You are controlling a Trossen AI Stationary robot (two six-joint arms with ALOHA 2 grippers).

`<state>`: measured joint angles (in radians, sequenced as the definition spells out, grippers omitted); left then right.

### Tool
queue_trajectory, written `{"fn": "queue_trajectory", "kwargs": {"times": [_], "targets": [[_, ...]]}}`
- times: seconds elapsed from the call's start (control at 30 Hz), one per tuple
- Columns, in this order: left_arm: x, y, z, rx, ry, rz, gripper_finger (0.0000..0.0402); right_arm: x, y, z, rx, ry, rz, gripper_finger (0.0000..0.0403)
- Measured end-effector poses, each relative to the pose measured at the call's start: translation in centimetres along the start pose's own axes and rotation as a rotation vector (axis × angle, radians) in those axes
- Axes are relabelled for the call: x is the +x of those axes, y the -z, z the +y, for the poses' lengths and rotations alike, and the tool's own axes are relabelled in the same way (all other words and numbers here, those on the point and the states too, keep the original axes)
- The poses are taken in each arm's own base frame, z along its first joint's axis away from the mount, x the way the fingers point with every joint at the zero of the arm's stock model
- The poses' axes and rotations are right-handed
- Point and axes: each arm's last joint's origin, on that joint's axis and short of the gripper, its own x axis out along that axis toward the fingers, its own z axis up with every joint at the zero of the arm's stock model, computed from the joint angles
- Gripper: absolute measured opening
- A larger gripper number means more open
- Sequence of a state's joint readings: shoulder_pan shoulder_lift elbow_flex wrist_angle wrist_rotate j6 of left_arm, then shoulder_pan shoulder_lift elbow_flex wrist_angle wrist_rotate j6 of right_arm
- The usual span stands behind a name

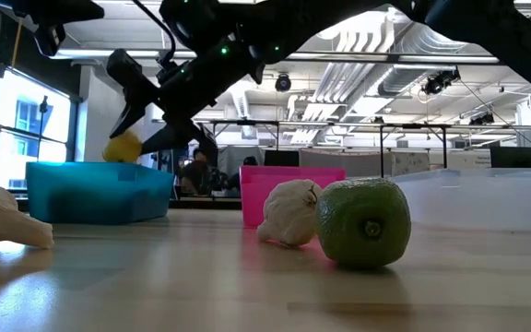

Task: Sort produce into baskets
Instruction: Put the yellow lemon into the blue bin

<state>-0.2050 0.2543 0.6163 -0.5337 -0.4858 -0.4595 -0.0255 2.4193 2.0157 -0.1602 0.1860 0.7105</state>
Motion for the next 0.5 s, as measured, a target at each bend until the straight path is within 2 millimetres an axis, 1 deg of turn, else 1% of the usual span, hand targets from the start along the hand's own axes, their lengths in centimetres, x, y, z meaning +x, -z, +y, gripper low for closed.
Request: {"fn": "queue_trajectory", "kwargs": {"times": [0.37, 0.5], "targets": [[0.00, -0.03, 0.07, 0.011, -0.024, -0.011, 0.0000, 0.06, -0.26, -0.32, -0.001, 0.007, -0.002, 0.0229], [0.00, -0.02, 0.08, 0.010, -0.024, -0.010, 0.0000, 0.07, -0.24, -0.34, -0.038, -0.002, 0.010, 0.0234]]}}
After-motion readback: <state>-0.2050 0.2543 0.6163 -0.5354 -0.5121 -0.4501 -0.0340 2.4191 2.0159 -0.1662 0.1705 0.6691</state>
